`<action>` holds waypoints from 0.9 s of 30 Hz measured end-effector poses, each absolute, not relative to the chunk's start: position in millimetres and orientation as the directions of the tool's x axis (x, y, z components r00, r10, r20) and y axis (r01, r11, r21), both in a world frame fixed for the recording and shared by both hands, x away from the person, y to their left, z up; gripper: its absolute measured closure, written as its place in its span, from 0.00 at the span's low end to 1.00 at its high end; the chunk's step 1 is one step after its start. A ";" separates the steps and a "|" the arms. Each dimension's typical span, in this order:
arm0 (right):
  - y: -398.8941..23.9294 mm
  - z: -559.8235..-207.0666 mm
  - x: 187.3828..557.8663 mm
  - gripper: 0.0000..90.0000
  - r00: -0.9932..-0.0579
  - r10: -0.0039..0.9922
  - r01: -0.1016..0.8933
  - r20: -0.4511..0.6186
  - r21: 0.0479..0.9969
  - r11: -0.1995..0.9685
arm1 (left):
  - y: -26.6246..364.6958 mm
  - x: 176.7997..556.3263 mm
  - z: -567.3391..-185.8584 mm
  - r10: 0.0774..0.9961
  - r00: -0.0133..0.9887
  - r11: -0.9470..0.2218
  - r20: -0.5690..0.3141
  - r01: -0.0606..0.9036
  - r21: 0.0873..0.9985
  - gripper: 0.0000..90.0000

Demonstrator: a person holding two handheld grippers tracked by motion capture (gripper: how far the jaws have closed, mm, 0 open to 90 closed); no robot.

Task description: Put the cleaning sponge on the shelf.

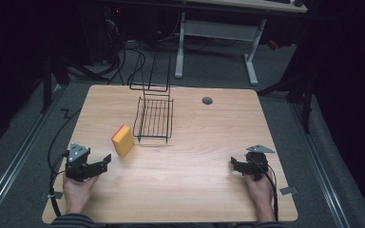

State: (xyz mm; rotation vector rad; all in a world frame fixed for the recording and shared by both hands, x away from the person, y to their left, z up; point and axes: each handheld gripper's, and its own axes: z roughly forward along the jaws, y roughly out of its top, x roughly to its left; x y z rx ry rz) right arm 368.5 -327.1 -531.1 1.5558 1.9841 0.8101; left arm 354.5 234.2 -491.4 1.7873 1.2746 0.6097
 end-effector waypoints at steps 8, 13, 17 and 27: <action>-327.1 -531.1 368.5 0.21 -0.232 0.973 0.683 -0.017 0.709 0.175 | 222.3 346.0 -488.8 0.916 0.395 -0.153 -0.072 0.509 0.847 0.17; -327.1 -531.1 368.5 0.21 -0.232 0.973 0.683 -0.017 0.709 0.175 | 215.9 347.9 -488.9 0.910 0.410 -0.166 -0.069 0.510 0.844 0.17; -327.1 -531.1 368.6 0.21 -0.232 0.973 0.683 -0.017 0.709 0.175 | 210.3 350.7 -488.8 0.903 0.425 -0.179 -0.066 0.513 0.840 0.17; -327.0 -531.2 368.6 0.21 -0.232 0.973 0.681 -0.017 0.711 0.174 | 195.1 362.8 -487.3 0.892 0.448 -0.202 -0.061 0.516 0.833 0.16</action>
